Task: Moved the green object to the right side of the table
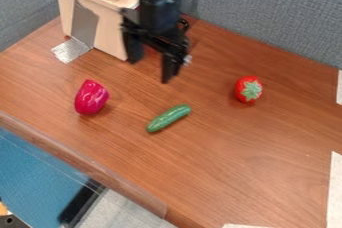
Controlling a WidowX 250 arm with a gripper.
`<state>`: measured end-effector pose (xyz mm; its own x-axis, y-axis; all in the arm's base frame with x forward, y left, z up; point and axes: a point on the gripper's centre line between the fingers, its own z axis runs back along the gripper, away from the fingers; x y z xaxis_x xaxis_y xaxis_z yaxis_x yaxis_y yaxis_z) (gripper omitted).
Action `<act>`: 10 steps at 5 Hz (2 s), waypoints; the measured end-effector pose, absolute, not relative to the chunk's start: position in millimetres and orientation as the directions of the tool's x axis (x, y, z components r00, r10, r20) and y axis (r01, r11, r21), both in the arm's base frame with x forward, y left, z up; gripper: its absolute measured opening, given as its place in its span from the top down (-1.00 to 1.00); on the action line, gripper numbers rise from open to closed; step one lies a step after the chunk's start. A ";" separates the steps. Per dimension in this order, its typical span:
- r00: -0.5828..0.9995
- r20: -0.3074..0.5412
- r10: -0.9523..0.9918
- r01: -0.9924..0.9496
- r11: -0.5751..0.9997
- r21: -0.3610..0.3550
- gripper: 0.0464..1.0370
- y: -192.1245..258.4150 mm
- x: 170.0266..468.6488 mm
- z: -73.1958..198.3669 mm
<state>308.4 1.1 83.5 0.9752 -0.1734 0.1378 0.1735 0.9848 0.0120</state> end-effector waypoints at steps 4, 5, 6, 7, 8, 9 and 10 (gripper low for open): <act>0.974 0.086 -0.208 0.206 0.978 0.024 -0.93 -12.4 302.1 20.3; 0.975 0.079 -0.206 0.206 0.978 0.011 -0.91 -14.2 300.9 6.5; 0.979 0.084 -0.185 0.185 0.983 0.000 -0.73 -10.1 302.8 -0.6; 0.982 0.080 -0.174 0.175 0.984 -0.009 -0.12 -4.9 302.5 -3.7; 0.983 0.076 -0.168 0.170 0.985 -0.018 0.40 -6.1 301.9 -4.2; 0.985 0.066 -0.157 0.160 0.986 -0.038 0.44 -11.2 300.0 -4.0; 0.971 0.067 -0.228 0.232 0.971 -0.055 0.44 -45.2 296.6 2.9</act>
<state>296.6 -45.2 2.9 0.9713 -0.2282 0.0672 0.2320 0.9711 -0.0555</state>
